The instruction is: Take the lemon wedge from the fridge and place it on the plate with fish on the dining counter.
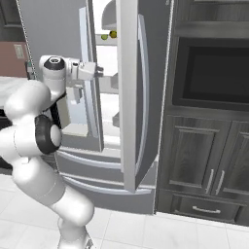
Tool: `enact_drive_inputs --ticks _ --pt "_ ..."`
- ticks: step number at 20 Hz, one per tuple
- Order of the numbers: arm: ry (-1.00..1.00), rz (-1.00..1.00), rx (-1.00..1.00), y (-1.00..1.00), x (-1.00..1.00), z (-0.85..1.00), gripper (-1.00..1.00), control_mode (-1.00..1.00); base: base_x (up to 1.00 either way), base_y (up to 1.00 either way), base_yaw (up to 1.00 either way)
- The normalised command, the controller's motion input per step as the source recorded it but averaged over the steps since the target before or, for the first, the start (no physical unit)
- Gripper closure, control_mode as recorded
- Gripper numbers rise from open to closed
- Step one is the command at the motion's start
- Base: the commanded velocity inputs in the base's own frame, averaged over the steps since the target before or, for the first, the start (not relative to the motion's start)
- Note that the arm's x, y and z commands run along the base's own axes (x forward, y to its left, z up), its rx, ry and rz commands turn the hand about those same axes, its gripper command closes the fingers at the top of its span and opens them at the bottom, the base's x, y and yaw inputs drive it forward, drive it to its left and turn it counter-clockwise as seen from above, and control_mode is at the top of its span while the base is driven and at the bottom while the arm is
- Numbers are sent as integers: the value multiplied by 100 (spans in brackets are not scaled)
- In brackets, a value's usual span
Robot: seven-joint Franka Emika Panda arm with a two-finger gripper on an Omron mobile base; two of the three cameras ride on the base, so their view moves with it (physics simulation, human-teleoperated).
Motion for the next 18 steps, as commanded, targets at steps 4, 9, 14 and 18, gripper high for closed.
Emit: enact_drive_inputs --ticks 4,9,14,18 --pt "8 0 4 -53 32 -2 -100 -100 0 0 0" --pt "1 -2 13 -94 -15 0 -100 -100 0 0 0" --pt "1 -6 17 -100 -30 0 -100 -100 0 0 0" --pt "1 -6 16 -100 -31 0 -100 -100 0 0 0"
